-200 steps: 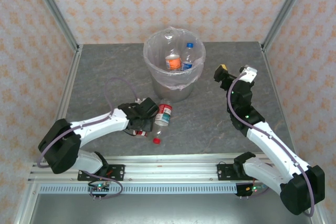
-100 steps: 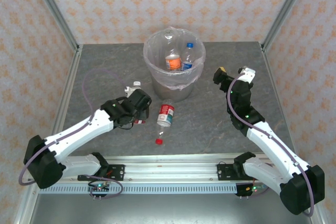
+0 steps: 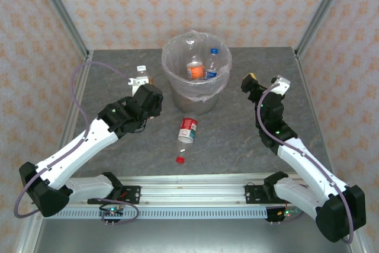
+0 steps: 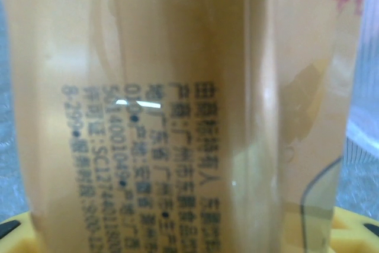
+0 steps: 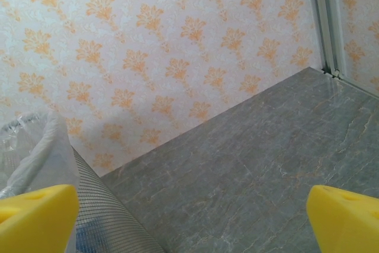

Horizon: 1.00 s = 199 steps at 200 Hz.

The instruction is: Put the plastic bottles in the bin

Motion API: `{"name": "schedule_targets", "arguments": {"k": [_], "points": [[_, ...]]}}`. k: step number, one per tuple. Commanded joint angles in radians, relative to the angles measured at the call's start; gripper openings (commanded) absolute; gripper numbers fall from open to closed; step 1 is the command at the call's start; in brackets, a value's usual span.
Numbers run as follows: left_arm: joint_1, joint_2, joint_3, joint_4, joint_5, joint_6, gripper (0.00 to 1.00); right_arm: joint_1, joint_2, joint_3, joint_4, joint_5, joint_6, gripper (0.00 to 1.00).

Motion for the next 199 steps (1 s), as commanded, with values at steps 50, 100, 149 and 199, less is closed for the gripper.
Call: {"name": "schedule_targets", "arguments": {"k": [50, 100, 149, 199], "points": [[0.009, -0.003, 0.128, 0.290, -0.171, 0.162, 0.53, -0.006, -0.041, -0.020, 0.038, -0.029, 0.026, 0.99], [0.024, 0.106, 0.237, 0.406, -0.001, 0.271, 0.53, -0.006, -0.093, -0.034, 0.001, -0.023, 0.021, 0.99], [0.030, 0.270, 0.422, 0.395, 0.174, 0.347, 0.53, -0.007, -0.121, -0.039, -0.025, -0.023, 0.022, 0.99], [0.051, 0.479, 0.680, 0.193, 0.304, 0.311, 0.53, -0.006, -0.136, -0.032, -0.058, -0.033, 0.025, 0.99]]}}
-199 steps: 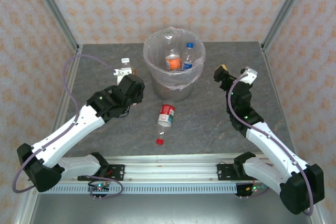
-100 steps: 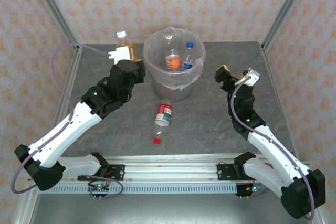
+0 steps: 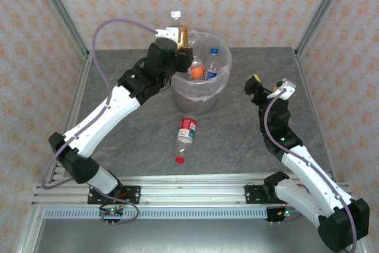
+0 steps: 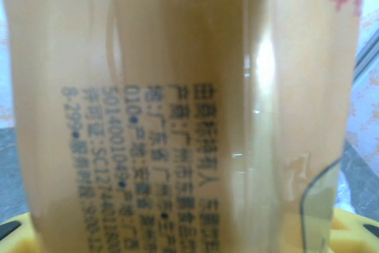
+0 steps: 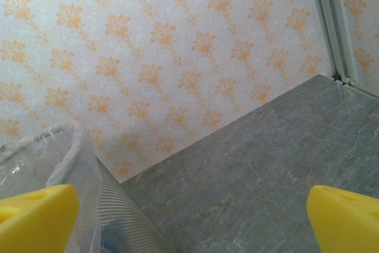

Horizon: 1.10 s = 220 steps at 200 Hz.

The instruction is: Put the plastic bottles in the bin

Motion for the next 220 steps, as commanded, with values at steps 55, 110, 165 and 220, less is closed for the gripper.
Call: {"name": "schedule_targets", "arguments": {"k": [55, 110, 165, 220], "points": [[0.016, 0.174, 0.182, -0.169, 0.165, -0.043, 0.55, -0.003, -0.026, -0.003, -0.047, -0.006, 0.010, 0.99], [0.016, 0.282, 0.318, -0.283, 0.243, -0.048, 0.78, -0.005, -0.028, 0.005, -0.078, -0.020, 0.013, 0.99], [0.016, 0.170, 0.245, -0.266, 0.266, -0.044, 0.97, -0.004, -0.019, 0.003, -0.088, -0.026, 0.010, 0.99], [0.013, -0.043, -0.004, -0.110, 0.378, -0.048, 1.00, -0.004, 0.013, 0.004, -0.065, -0.034, 0.025, 0.99]]}}
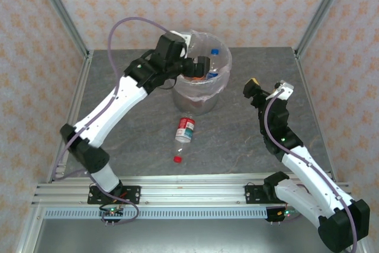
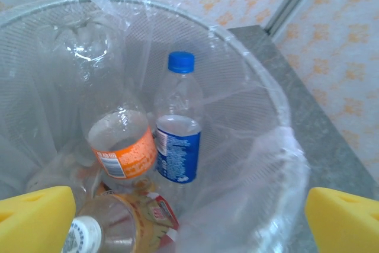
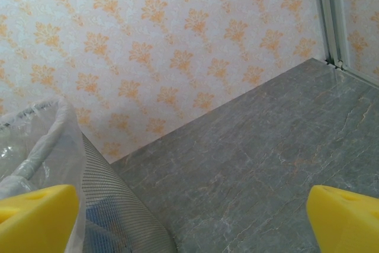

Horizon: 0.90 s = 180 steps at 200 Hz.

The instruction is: Put the plastic bottles in the bin

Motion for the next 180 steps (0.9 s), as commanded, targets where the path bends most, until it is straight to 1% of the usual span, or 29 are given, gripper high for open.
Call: {"name": "schedule_targets", "arguments": {"k": [1, 29, 66, 74, 91, 110, 122, 143, 155, 161, 166, 180], "points": [[0.000, -0.098, -0.100, 0.098, 0.073, 0.005, 1.00, -0.004, 0.013, 0.004, 0.014, -0.016, 0.018, 0.99], [-0.007, -0.194, -0.253, 0.176, 0.094, 0.008, 1.00, -0.004, 0.037, 0.007, 0.032, -0.020, 0.024, 0.99], [-0.054, -0.275, -0.422, 0.287, 0.107, 0.001, 1.00, -0.004, 0.072, 0.015, 0.052, -0.031, 0.035, 0.99], [-0.081, -0.295, -0.455, 0.305, 0.080, 0.012, 1.00, -0.004, 0.077, 0.017, 0.051, -0.033, 0.037, 0.99], [-0.147, -0.348, -0.544, 0.337, -0.036, 0.046, 1.00, -0.004, 0.082, 0.017, 0.040, -0.040, 0.043, 0.99], [-0.189, -0.402, -0.648, 0.349, -0.118, 0.029, 1.00, -0.005, 0.079, 0.013, 0.007, -0.054, 0.061, 0.99], [-0.204, -0.433, -0.717, 0.343, -0.177, -0.010, 1.00, -0.004, 0.076, 0.008, -0.016, -0.059, 0.082, 0.99], [-0.207, -0.483, -0.837, 0.328, -0.298, -0.154, 1.00, -0.004, 0.064, -0.025, -0.023, -0.047, 0.137, 0.99], [-0.207, -0.502, -0.901, 0.332, -0.319, -0.212, 1.00, -0.004, 0.058, -0.042, -0.025, -0.036, 0.164, 0.99], [-0.208, -0.506, -0.925, 0.332, -0.322, -0.216, 1.00, -0.004, 0.056, -0.049, -0.027, -0.037, 0.174, 0.99], [-0.208, -0.504, -0.938, 0.326, -0.323, -0.252, 1.00, -0.005, 0.057, -0.051, -0.031, -0.042, 0.177, 0.99], [-0.207, -0.480, -0.953, 0.291, -0.316, -0.271, 1.00, -0.004, 0.063, -0.047, -0.055, -0.066, 0.183, 0.99]]}}
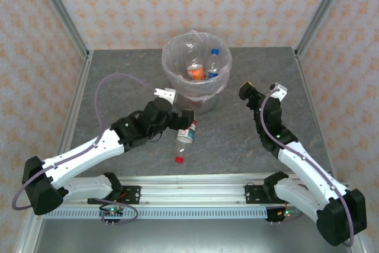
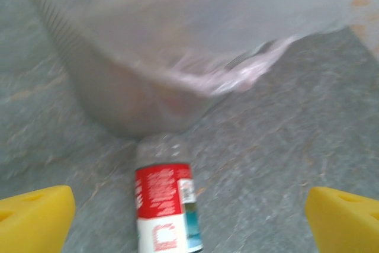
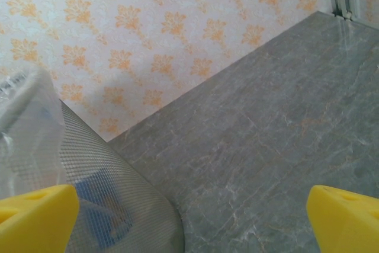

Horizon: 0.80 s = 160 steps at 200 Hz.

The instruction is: Put the plastic bottles in the bin

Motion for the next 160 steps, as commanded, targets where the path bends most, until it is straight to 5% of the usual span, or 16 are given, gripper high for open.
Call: {"name": "schedule_targets", "arguments": {"k": [1, 67, 160], "points": [[0.001, 0.016, -0.036, -0.026, -0.079, -0.110, 1.00, -0.004, -0.009, -0.013, -0.044, -0.026, 0.051, 0.99], [0.002, 0.202, -0.043, -0.069, 0.012, -0.161, 1.00, -0.004, 0.004, 0.024, -0.185, -0.059, 0.014, 0.99], [-0.005, 0.366, -0.049, -0.011, 0.082, -0.203, 1.00, -0.004, -0.015, -0.015, -0.150, -0.028, 0.032, 0.99]]}}
